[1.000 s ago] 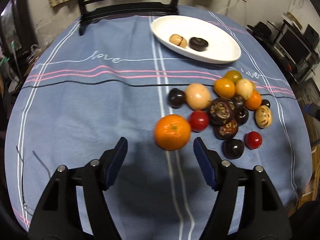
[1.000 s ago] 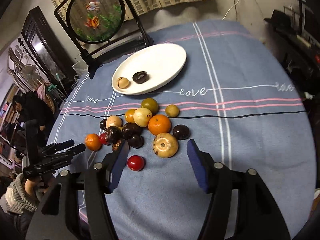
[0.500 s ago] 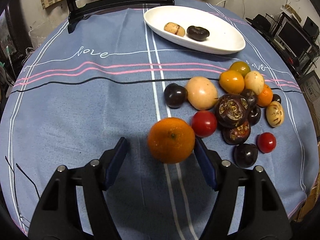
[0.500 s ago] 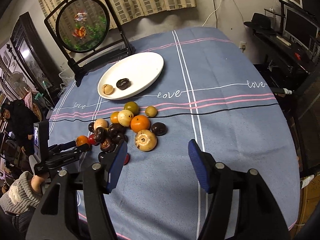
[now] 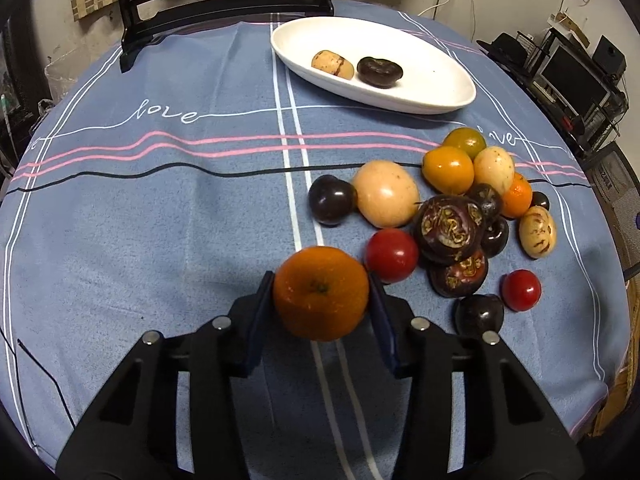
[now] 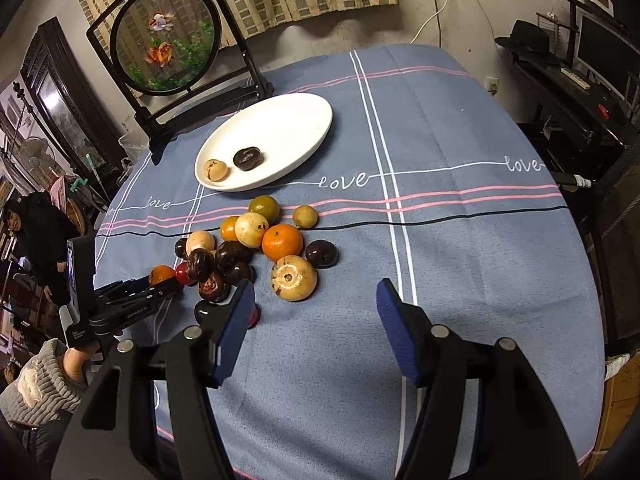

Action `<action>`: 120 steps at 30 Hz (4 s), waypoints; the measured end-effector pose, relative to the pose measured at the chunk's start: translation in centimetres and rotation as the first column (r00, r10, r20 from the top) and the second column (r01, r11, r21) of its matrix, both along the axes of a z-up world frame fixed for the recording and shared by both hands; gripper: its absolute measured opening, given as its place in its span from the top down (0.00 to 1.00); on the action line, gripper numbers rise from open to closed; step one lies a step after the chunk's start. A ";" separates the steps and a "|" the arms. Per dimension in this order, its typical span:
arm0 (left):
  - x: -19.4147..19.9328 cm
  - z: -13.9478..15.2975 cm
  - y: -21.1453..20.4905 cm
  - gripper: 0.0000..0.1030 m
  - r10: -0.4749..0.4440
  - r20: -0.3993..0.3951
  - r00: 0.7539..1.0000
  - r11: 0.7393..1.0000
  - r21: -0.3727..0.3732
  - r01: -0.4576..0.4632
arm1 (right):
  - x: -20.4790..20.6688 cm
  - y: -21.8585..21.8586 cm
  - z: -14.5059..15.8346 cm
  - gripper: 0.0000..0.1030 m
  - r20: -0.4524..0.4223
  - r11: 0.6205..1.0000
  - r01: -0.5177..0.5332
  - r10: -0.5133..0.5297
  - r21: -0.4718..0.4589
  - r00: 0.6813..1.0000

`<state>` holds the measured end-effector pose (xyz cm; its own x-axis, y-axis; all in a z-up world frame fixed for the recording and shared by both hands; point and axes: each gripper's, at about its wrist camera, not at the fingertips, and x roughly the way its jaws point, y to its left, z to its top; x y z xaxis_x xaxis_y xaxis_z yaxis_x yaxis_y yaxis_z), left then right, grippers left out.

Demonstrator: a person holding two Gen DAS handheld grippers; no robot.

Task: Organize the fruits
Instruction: 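Grasp the tangerine with the left gripper, then lift the tangerine while the right gripper grasps another dark plum, then place the tangerine and the dark plum onto the white plate with both grippers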

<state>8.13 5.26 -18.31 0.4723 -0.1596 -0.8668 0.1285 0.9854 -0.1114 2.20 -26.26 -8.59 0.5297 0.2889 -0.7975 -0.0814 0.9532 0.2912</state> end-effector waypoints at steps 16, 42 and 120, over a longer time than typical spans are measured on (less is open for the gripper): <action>-5.7 3.5 3.2 0.56 0.110 0.012 0.994 0.993 0.031 -0.111 | 5.3 1.9 -6.2 0.38 -0.019 0.989 -0.095 0.093 -0.115 0.995; -8.0 4.3 4.6 0.56 0.181 -0.001 0.984 0.982 0.048 -0.181 | 7.3 2.9 -8.3 0.55 -0.034 0.973 -0.197 0.194 -0.123 0.980; 23.5 6.0 -4.0 0.41 0.011 0.111 0.994 0.999 0.031 -0.015 | 23.2 8.9 -3.6 0.37 0.121 0.967 -0.242 0.250 -0.074 0.961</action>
<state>31.63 1.25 -12.29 0.5673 -0.1258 -0.8138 0.1255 0.9899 -0.0655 25.44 -17.38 -12.16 0.5470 0.3786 -0.7466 -0.3484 0.9139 0.2083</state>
